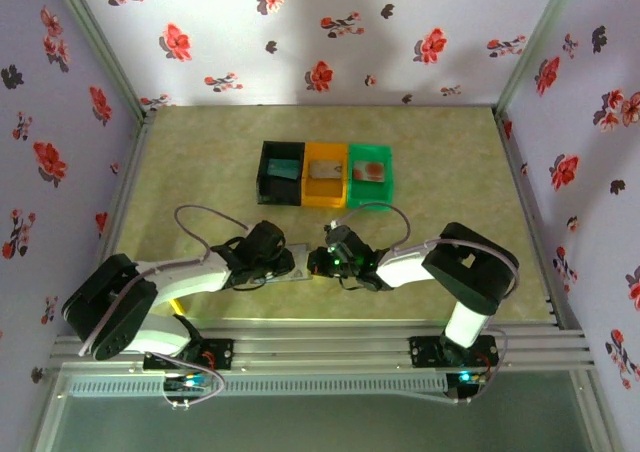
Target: Take the credit cards out of the card holder
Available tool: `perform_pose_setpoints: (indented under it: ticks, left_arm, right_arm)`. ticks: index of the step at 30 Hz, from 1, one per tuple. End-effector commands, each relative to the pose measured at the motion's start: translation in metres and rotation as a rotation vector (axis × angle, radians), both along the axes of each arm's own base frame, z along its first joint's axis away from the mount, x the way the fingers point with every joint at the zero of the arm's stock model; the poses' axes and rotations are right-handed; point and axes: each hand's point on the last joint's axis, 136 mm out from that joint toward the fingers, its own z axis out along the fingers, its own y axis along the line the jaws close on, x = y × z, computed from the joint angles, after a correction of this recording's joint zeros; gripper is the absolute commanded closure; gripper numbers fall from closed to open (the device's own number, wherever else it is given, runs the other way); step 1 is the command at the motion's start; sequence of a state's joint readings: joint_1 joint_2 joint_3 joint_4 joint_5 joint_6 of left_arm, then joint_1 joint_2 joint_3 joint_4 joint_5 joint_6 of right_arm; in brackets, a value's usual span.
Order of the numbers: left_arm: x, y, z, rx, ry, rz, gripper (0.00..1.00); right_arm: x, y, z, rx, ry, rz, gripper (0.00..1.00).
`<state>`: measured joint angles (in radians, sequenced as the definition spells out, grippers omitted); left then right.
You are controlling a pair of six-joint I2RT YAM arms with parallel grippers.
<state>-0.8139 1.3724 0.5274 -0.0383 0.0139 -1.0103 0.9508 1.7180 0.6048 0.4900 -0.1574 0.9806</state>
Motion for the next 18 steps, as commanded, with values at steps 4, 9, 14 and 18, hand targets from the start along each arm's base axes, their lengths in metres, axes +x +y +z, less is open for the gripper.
perform_pose_setpoints:
  ticks: [4, 9, 14, 18]
  left_arm:
    - [0.002, -0.006, 0.010, -0.043, -0.053, -0.022, 0.75]
    - [0.005, -0.008, 0.023, -0.085, -0.102, -0.020, 0.77]
    - [0.006, -0.008, 0.035, -0.127, -0.150, -0.018, 0.79]
    - [0.007, -0.008, 0.040, -0.155, -0.172, -0.012, 0.79]
  right_arm:
    - [-0.011, -0.018, -0.033, -0.088, 0.073, -0.012, 0.99]
    - [-0.010, -0.018, -0.034, -0.087, 0.074, -0.012, 0.99]
    - [-0.009, -0.018, -0.033, -0.082, 0.072, -0.011, 0.99]
    - [-0.009, -0.017, -0.032, -0.075, 0.072, -0.011, 0.99]
